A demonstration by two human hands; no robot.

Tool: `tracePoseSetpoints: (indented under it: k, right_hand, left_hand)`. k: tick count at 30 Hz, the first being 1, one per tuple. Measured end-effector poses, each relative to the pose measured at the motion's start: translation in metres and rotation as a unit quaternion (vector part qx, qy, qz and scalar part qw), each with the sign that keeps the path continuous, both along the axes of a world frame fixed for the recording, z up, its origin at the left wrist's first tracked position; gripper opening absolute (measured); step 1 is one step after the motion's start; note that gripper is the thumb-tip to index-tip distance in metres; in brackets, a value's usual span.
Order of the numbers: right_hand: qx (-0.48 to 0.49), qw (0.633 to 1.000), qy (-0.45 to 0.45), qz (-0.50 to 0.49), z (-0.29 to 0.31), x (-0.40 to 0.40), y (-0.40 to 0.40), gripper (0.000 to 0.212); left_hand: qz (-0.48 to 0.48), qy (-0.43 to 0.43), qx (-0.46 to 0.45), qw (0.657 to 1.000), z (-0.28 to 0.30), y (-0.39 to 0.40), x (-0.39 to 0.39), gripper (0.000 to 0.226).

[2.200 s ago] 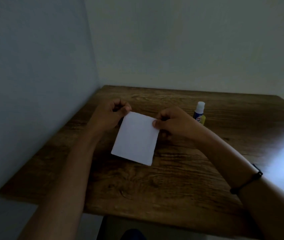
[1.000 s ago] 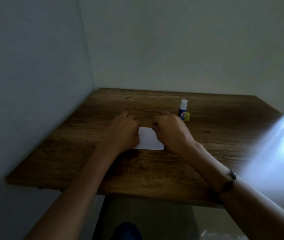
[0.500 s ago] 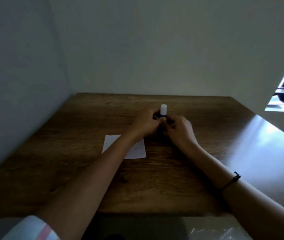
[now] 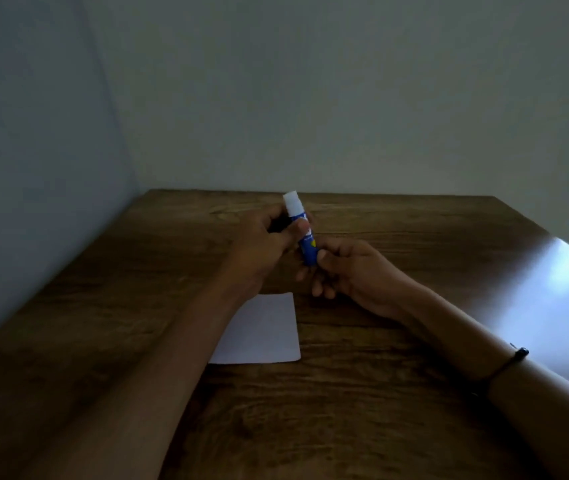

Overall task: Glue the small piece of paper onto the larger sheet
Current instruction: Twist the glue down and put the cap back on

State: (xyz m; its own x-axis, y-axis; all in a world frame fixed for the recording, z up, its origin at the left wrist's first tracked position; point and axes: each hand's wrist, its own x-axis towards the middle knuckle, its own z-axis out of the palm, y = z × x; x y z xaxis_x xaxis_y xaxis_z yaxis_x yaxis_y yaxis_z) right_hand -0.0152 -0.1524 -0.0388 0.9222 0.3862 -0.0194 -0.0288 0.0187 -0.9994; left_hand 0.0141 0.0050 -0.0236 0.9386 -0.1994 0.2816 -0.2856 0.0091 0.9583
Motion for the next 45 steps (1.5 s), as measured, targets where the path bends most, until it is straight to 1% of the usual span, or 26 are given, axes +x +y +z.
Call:
tracePoseSetpoints:
  k: [1,3,6,8,12,14,18,22,24,27,30,34,36,38,40,43,45]
  right_hand:
    - [0.002,1.0,0.002,0.001,0.0,0.0,0.0,0.024]
    - [-0.026,0.999,-0.013,-0.015,0.0,0.0,0.006,0.02]
    - [-0.065,0.995,-0.034,-0.064,-0.002,0.001,0.007,0.025]
    - [-0.052,0.997,-0.027,-0.054,-0.002,0.002,0.007,0.026]
    - [-0.016,1.0,-0.005,0.011,0.001,0.0,0.003,0.024]
    - [-0.026,0.999,-0.018,0.009,0.0,0.0,0.003,0.024]
    - [-0.05,0.998,-0.035,-0.021,0.0,0.0,0.007,0.014]
    - [-0.011,1.0,-0.007,0.017,0.003,-0.002,0.006,0.015]
    - [-0.018,1.0,-0.016,0.02,0.003,-0.003,0.005,0.019]
    - [-0.051,0.997,-0.045,-0.028,-0.001,-0.003,0.007,0.016]
    - [-0.048,0.996,-0.045,-0.055,-0.001,-0.002,0.008,0.023]
    - [0.0,1.0,-0.018,0.006,0.003,-0.004,0.006,0.03]
    - [-0.026,0.999,-0.044,-0.007,0.002,-0.005,0.006,0.023]
    - [-0.07,0.993,-0.076,-0.05,-0.001,-0.004,0.006,0.017]
    - [-0.099,0.989,-0.082,-0.076,-0.001,-0.003,0.006,0.021]
    - [-0.071,0.995,-0.062,-0.022,0.003,-0.004,0.005,0.029]
    - [-0.055,0.996,-0.064,0.006,0.004,-0.006,0.005,0.024]
  left_hand:
    - [-0.006,-0.005,-0.003,1.0,-0.001,0.0,0.0,0.015]
    - [-0.013,-0.013,-0.005,1.0,-0.001,0.001,-0.002,0.015]
    - [-0.017,-0.015,-0.007,1.0,-0.001,-0.001,-0.002,0.019]
    - [-0.009,-0.01,-0.015,1.0,0.0,0.0,-0.003,0.018]
    - [0.005,-0.013,-0.026,1.0,0.002,0.004,0.0,0.014]
    - [-0.002,-0.015,-0.017,1.0,0.001,0.004,0.0,0.012]
    - [-0.006,-0.009,-0.024,1.0,0.001,0.004,0.0,0.013]
    - [-0.017,-0.008,-0.033,0.999,0.002,0.005,-0.001,0.011]
    - [-0.015,-0.016,-0.026,0.999,0.002,0.004,-0.003,0.011]
    - [-0.019,-0.023,-0.026,0.999,0.002,0.001,-0.005,0.013]
    - [-0.022,-0.031,-0.03,0.999,0.003,0.0,-0.007,0.015]
    - [-0.025,-0.027,-0.031,0.999,0.005,0.003,-0.008,0.011]
    - [-0.026,-0.024,-0.023,0.999,0.005,0.002,-0.009,0.013]
    - [-0.03,-0.012,-0.026,0.999,0.004,0.0,-0.01,0.016]
    - [-0.03,-0.001,-0.032,0.999,0.005,0.0,-0.01,0.015]
    - [-0.028,-0.012,-0.029,0.999,0.006,0.001,-0.009,0.012]
    - [-0.027,-0.017,-0.028,0.999,0.007,0.002,-0.009,0.013]
